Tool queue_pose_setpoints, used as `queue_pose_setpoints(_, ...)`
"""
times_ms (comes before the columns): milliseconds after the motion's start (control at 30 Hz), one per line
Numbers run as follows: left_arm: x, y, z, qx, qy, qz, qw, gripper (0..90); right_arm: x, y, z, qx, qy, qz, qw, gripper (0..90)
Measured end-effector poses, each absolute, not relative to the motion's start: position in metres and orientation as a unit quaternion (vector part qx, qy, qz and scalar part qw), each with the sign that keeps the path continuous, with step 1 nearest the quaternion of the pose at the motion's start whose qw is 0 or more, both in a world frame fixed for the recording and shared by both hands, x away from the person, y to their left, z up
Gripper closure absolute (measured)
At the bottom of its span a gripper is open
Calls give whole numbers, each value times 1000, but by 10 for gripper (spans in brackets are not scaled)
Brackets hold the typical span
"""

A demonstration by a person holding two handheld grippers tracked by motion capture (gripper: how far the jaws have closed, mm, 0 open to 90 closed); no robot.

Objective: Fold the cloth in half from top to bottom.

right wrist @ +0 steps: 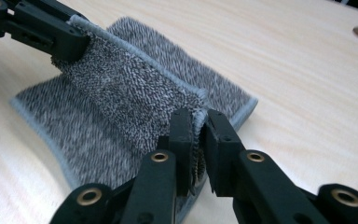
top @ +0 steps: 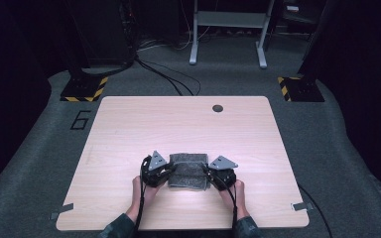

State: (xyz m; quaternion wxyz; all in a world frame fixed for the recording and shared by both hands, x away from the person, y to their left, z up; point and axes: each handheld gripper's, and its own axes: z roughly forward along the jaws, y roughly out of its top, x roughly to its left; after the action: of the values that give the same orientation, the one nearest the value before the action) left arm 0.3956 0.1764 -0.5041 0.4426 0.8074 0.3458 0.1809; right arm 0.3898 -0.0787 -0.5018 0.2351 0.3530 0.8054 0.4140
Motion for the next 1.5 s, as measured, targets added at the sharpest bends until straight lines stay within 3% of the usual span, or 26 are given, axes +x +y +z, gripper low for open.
queue_pose_setpoints(167, 390, 179, -506, 815, 344, 156, 439, 648, 380, -85, -504, 357, 807, 414, 222, 765)
queue_pose_setpoints(267, 384, 183, -504, 818, 347, 141, 437, 504, 371, -90, -499, 358, 807, 417, 216, 708)
queue_pose_setpoints(467, 372, 197, -487, 796, 353, 162, 465, 333, 357, -104, -477, 352, 792, 455, 204, 619)
queue_pose_setpoints(700, 404, 196, -481, 793, 383, 181, 439, 282, 385, -98, -463, 388, 775, 447, 220, 566)
queue_pose_setpoints(933, 401, 184, -501, 828, 371, 166, 386, 214, 398, -82, -489, 408, 803, 388, 195, 507)
queue_pose_setpoints(1200, 394, 184, -518, 849, 361, 173, 346, 191, 384, -75, -517, 414, 821, 341, 197, 328)
queue_pose_setpoints(1400, 392, 187, -522, 842, 367, 173, 357, 189, 384, -79, -522, 424, 813, 347, 200, 239)
queue_pose_setpoints(1500, 392, 192, -520, 835, 375, 171, 363, 132, 384, -81, -521, 429, 809, 349, 199, 166)
